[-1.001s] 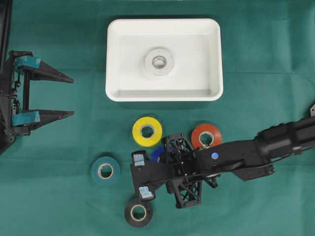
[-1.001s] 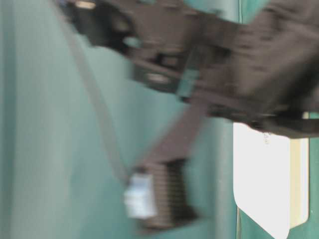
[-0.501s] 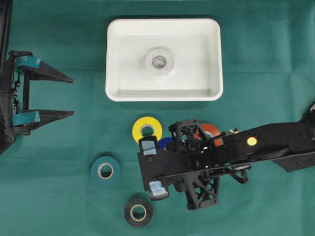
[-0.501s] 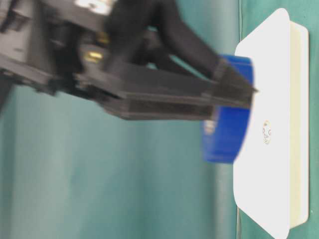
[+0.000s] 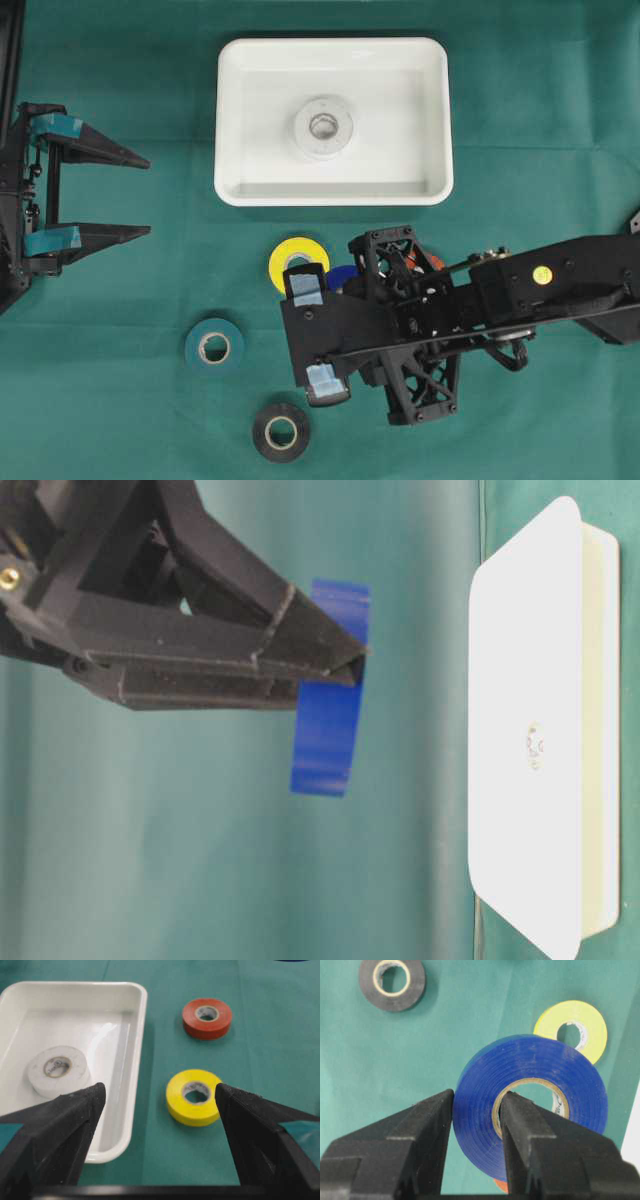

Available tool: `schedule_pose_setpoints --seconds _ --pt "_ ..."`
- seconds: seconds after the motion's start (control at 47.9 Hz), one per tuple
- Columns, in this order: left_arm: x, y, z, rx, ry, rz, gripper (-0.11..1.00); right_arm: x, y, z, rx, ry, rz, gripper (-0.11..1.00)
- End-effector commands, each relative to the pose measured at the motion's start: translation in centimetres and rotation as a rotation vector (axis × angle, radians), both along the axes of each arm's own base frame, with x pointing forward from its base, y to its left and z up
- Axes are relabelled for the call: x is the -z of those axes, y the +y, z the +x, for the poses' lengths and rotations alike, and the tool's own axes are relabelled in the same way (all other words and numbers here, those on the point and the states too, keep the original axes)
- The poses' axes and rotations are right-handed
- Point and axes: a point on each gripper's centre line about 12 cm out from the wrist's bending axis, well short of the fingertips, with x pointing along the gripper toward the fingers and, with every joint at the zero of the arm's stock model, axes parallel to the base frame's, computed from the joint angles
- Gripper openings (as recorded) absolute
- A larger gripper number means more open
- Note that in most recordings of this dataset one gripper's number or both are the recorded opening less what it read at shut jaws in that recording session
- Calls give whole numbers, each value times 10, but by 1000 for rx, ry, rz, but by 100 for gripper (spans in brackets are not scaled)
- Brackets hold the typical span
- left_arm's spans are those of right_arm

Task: Pick up the tape from a random location and place it into the white case.
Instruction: 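Lift the blue tape roll with the right gripper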

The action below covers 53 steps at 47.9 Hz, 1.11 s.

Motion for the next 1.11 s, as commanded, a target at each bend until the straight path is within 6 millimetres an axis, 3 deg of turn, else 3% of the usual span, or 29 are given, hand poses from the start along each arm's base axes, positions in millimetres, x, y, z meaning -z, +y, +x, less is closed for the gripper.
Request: schedule_pose_setpoints --seconds 0.0,0.897,1.085 --pt "-4 1 2 -4 -9 -2 91 -25 -2 -2 7 -61 15 31" --pt "-2 1 2 -3 -3 -1 91 -23 -2 -2 7 -55 13 31" --pt "-3 1 2 -3 -6 -1 91 -23 -16 1 36 -58 3 31"
